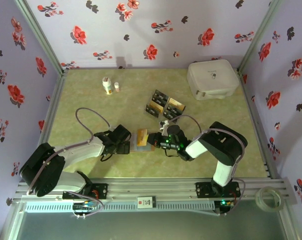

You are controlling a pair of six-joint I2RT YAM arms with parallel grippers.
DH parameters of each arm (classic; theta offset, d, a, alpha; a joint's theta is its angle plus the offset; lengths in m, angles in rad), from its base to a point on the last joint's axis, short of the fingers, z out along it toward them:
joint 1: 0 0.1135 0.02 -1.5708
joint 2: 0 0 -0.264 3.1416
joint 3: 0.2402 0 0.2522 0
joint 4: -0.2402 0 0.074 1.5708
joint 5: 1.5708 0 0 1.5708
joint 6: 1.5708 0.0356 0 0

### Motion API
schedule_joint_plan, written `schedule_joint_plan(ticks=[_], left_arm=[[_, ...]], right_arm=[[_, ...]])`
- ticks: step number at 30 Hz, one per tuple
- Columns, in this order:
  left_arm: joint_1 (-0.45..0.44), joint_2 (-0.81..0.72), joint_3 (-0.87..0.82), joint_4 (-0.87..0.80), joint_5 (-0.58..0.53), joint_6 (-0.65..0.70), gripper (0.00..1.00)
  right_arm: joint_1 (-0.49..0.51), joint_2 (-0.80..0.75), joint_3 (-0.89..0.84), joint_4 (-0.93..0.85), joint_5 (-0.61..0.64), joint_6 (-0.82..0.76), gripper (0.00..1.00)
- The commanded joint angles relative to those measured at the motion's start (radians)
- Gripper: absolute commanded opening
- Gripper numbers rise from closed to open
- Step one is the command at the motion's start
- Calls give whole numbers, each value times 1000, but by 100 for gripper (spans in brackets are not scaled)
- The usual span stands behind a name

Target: Put the credit cards into the card holder

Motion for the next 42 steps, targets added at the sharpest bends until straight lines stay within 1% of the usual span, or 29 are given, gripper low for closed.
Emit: schedule_joint_plan(ticks=[1, 21, 42], left_arm=[[-8, 6, -15, -17, -33, -17, 100], [-12, 7, -19, -10, -33, -19, 100], [-16, 9, -22, -3, -34, -23, 100]], right_arm=[[1, 29, -1, 43, 12, 16, 0], [2, 76, 5, 83, 4, 32, 0], [29, 97, 21, 98, 0, 46, 0]])
